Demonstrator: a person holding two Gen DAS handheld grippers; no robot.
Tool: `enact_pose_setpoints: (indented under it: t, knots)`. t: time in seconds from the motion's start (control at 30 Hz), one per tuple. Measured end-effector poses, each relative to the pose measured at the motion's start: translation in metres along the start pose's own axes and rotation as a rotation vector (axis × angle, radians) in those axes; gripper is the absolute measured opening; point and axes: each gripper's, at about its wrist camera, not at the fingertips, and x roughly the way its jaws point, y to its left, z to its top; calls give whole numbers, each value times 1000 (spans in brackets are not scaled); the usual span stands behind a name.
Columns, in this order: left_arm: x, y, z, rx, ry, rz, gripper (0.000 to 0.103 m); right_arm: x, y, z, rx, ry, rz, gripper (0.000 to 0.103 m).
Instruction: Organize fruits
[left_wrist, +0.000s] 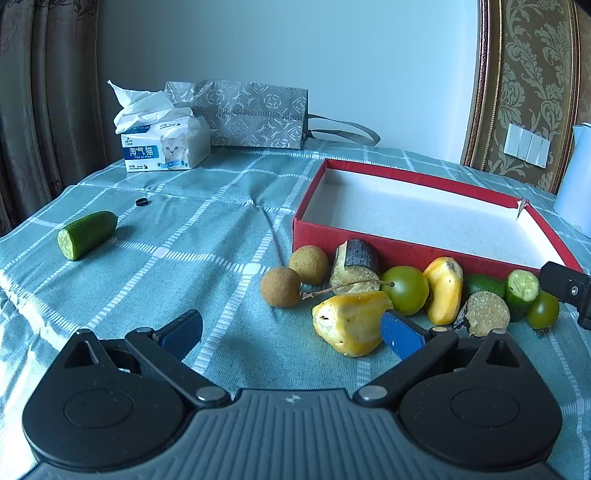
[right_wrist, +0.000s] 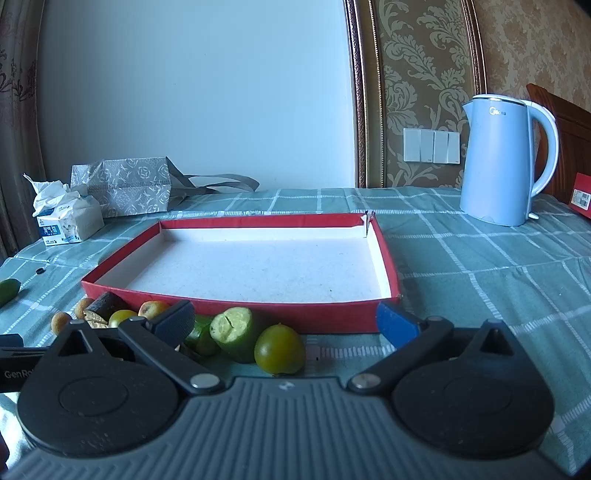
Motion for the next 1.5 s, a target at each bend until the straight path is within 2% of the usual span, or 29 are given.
enact_pose_setpoints:
  t: [0.9, 1.2, 1.5]
  knots:
    - [0, 0, -1, -4, 0, 2, 103, 1, 4, -2, -23, 3, 17, 103]
    - [-1, 7, 1, 11, -8, -18, 103, -1, 8, -3, -38, -3, 39, 103]
    - [-17, 22, 2, -32, -116, -44, 103, -4, 24, -5, -104, 18, 149, 103]
